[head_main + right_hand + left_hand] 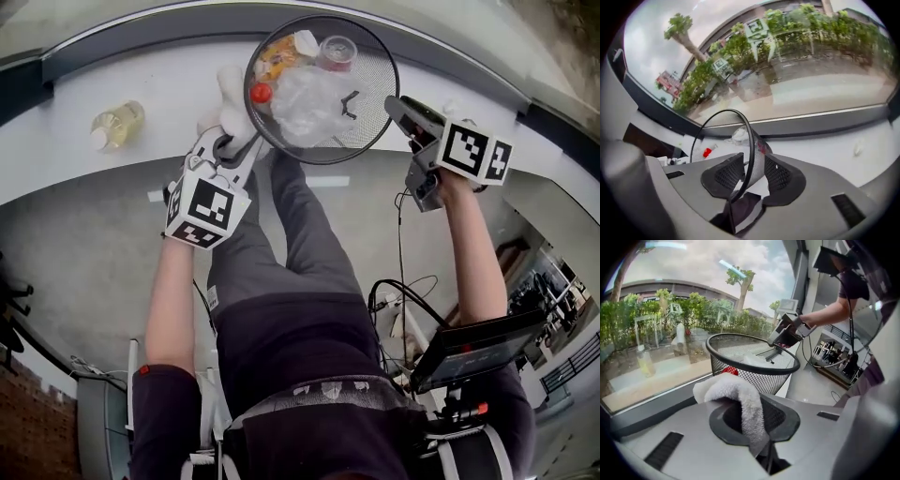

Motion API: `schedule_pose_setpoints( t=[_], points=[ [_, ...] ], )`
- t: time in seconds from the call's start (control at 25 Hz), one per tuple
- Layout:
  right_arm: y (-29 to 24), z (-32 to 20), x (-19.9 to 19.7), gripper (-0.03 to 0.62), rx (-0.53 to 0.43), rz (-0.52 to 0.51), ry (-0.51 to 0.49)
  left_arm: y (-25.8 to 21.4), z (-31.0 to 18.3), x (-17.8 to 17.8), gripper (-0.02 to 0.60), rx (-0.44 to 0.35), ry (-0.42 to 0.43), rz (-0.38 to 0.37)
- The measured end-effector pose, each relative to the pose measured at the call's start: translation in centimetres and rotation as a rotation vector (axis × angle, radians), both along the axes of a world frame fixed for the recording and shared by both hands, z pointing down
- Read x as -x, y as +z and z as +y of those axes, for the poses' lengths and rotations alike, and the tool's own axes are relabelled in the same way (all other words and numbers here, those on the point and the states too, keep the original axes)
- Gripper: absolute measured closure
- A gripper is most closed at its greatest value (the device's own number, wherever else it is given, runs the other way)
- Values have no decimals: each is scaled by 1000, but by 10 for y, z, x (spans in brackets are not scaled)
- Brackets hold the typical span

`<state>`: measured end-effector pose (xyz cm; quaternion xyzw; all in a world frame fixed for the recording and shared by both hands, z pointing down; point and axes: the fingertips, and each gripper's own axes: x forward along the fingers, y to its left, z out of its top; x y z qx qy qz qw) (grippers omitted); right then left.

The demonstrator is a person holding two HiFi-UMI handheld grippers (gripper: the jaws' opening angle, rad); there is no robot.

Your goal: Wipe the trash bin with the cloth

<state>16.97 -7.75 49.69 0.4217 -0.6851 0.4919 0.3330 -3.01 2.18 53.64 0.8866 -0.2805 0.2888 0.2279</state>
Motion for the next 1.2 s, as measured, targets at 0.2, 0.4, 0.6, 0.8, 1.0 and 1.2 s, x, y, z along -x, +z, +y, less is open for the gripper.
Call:
schedule_pose_setpoints(
  t=[0.2,0.4,0.6,0.8,1.0,1.2],
  points=[
    [13,5,11,562,134,-20,75,-3,-19,7,551,-52,18,-53],
    [22,78,22,559,376,-242,539,-4,-29,24,552,-16,-110,8],
    [23,114,58,545,425,-439,768,4,47,-24,552,90,75,47],
    [26,123,70,534,490,-472,741,-1,60,-56,552,105,60,132],
    [11,117,67,489,408,-429,584,35,59,-10,549,175,52,-40],
    [-24,135,46,484,269,-249,309,79,19,61,534,263,-97,-200]
  ],
)
